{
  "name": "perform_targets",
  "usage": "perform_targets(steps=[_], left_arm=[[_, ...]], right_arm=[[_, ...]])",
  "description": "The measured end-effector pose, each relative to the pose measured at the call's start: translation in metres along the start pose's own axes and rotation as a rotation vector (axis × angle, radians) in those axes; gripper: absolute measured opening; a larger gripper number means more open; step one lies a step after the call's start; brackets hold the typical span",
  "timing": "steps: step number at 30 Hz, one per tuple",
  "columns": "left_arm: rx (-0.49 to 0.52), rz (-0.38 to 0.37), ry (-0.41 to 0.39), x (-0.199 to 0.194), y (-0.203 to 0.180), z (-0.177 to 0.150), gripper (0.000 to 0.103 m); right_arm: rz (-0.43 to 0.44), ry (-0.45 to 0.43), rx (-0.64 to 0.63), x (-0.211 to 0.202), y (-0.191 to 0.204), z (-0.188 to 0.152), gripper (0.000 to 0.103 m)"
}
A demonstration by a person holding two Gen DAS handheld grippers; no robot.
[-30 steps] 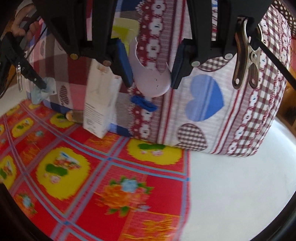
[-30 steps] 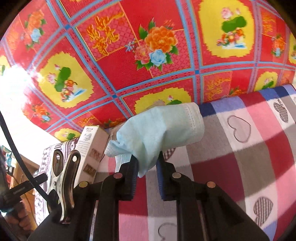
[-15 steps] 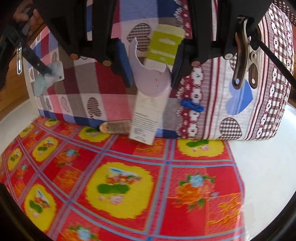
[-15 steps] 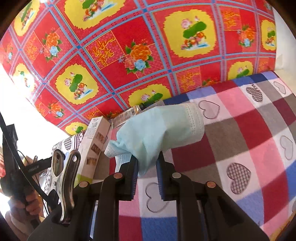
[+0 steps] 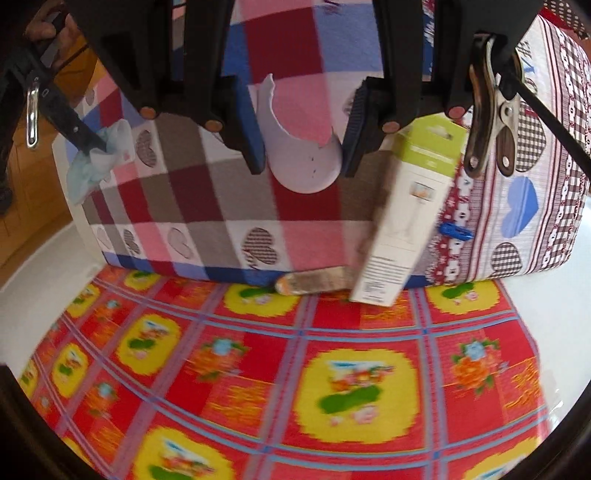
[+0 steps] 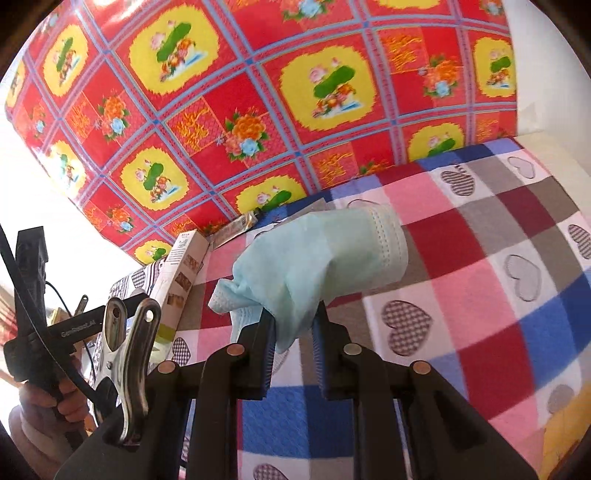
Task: Collect trash
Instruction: 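Lift the pink piece and face mask and carry them toward the bucket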
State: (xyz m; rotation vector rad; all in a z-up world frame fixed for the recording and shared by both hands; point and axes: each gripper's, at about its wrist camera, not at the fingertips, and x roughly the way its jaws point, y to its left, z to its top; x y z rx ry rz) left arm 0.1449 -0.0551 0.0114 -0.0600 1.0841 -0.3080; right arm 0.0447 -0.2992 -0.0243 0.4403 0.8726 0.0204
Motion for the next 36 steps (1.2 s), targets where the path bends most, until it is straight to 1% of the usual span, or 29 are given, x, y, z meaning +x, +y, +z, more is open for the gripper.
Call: perform_targets(steps=[8,18,30,36], left_arm=[[0.087,-0.038,0.012,-0.006,-0.067,-0.023,0.044],[0.197,-0.100,0.023,-0.008,-0.153,-0.051,0.044],[0.274,-0.176,0.027,-0.008,-0.246,-0.088,0.044],[0.309,-0.219,0.033,-0.008,-0.296,-0.094,0.044]], right_arm=[[0.003,-0.042,0.014,-0.047,-0.029,-0.012,0.019],[-0.045,-0.102,0.072,-0.104,-0.085,-0.034,0.019],[-0.101,-0.158,0.094,-0.168,-0.151,-0.050,0.019],[-0.137,-0.181,0.115,-0.198,-0.183,-0.054,0.019]])
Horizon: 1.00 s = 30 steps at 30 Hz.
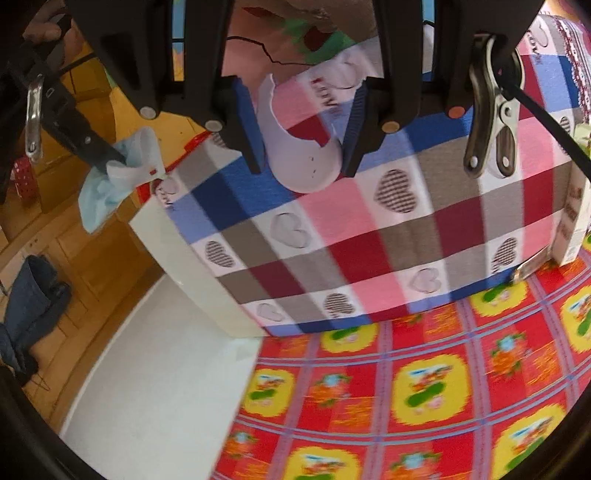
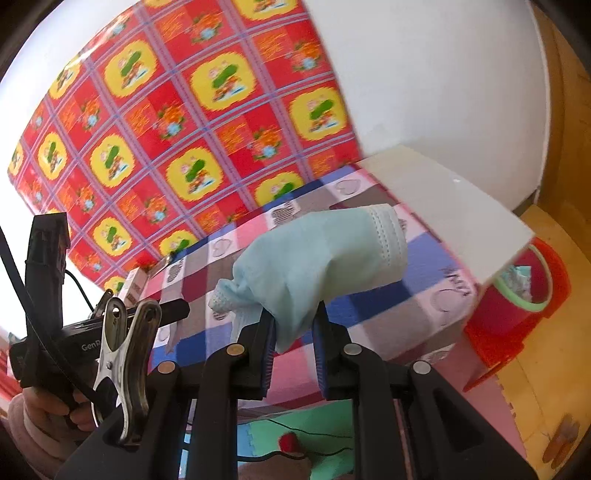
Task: Collect trash
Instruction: 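Lift the pink piece and face mask and carry them toward the bucket, then carry the pink piece and face mask in both grippers over the red bucket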
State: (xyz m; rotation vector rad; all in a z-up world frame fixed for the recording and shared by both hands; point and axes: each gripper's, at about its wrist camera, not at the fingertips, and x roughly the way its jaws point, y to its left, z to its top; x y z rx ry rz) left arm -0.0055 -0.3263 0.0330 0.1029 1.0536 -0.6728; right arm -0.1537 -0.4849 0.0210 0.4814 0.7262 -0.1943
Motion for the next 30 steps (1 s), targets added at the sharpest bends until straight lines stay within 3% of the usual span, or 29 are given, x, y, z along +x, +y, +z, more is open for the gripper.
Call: perform_targets(steps=[7,16,30], left_arm=[[0.086,-0.053,0.015,0.017,-0.055,0.021,0.044],[0.158,-0.139,0.049,0.067,-0.127,0.058,0.044],[0.280,-0.218,0.096,0.146,-0.221,0.114,0.044]], right_arm=[[-0.054,-0.055,0.052,-0.025,-0.045,0.015,0.019],[-0.143,-0.081,0.118,-0.037,-0.111,0.036,0.019],[-0.250,-0.112,0.176,-0.033,-0.208,0.084,0.019]])
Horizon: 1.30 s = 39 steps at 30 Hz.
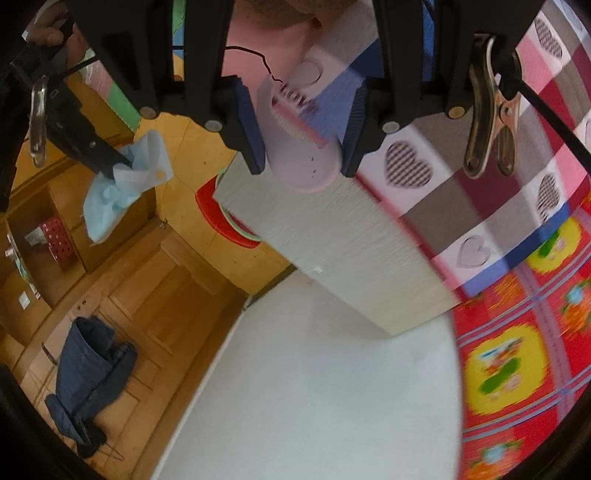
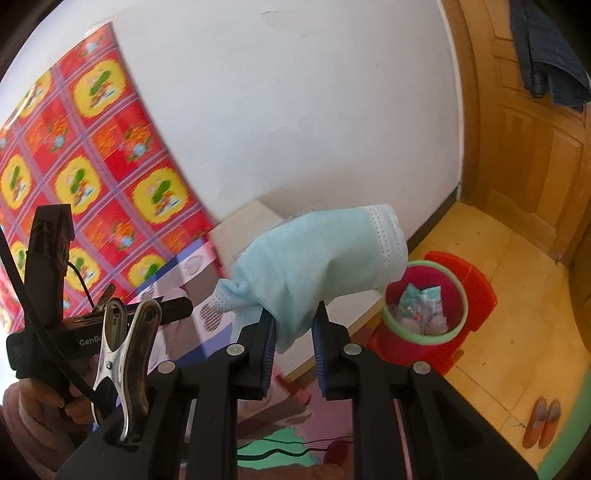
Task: Collect trash
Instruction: 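Carry the pink piece and face mask in both grippers over the red bucket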
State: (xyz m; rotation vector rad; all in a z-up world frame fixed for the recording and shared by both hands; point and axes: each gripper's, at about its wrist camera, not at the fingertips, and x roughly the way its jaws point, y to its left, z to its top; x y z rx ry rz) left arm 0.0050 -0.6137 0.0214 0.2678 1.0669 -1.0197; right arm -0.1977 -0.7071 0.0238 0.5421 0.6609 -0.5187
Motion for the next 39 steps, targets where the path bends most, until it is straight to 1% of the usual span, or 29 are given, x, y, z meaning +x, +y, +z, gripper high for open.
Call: perform_targets(steps=[6,10,14,16,19,22,26,30,35,39], left_arm=[[0.040,-0.019,0.018,0.029,-0.035,0.027,0.044],[0.045,0.003,0.007,0.047,-0.060,0.043,0.044],[0.022,0.016,0.001,0.064,-0.086,0.057,0.044],[0.011,0.028,0.009,0.077,-0.098,0.064,0.044],[-0.004,0.022,0.016,0.094,-0.115,0.070,0.044],[-0.014,0.012,0.024,0.116,-0.134,0.077,0.044],[-0.016,-0.003,0.032,0.145,-0.158,0.084,0.044],[-0.010,0.001,0.034,0.171,-0.180,0.090,0.044],[0.008,-0.007,0.042,0.204,-0.205,0.090,0.044],[0.015,0.000,0.055,0.233,-0.213,0.087,0.044]], right_arm=[[-0.034,-0.011,0.025,0.009,-0.036,0.024,0.019],[-0.042,-0.021,0.003,0.016,-0.066,0.041,0.019],[-0.025,0.006,-0.025,0.027,-0.096,0.055,0.019],[-0.023,0.017,-0.059,0.034,-0.112,0.060,0.019],[-0.016,0.053,-0.085,0.047,-0.136,0.064,0.019],[-0.023,0.086,-0.117,0.060,-0.162,0.067,0.019],[-0.019,0.137,-0.121,0.079,-0.196,0.067,0.019],[-0.023,0.179,-0.138,0.096,-0.226,0.066,0.019],[-0.036,0.208,-0.181,0.112,-0.253,0.061,0.019],[-0.045,0.228,-0.198,0.123,-0.271,0.053,0.019]])
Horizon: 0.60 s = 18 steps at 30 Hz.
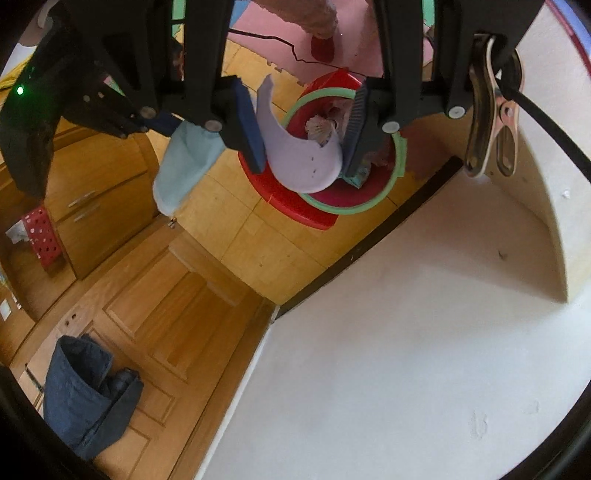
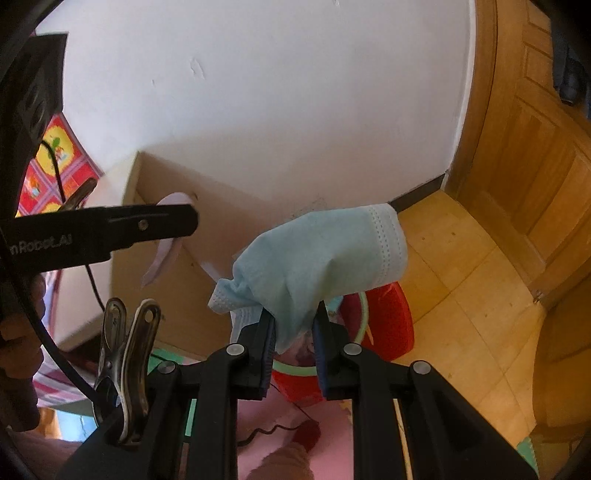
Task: Collect trash
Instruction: 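Carry the pink piece and face mask in both grippers over the red bucket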
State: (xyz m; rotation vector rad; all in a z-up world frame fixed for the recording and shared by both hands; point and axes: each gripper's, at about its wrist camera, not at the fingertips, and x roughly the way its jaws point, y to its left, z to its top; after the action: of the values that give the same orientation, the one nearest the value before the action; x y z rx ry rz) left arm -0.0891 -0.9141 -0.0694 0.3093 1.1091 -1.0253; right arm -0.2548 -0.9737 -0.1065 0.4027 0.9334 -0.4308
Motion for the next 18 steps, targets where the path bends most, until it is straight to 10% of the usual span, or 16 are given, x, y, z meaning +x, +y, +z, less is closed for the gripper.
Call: perform_targets(steps=[18], left_arm=[[-0.063,0.031,0.129,0.111,0.010,0.002,0.045]], right_arm=[[-0.025,0.094,0.011,0.057,-0.034,-0.032,0.019]])
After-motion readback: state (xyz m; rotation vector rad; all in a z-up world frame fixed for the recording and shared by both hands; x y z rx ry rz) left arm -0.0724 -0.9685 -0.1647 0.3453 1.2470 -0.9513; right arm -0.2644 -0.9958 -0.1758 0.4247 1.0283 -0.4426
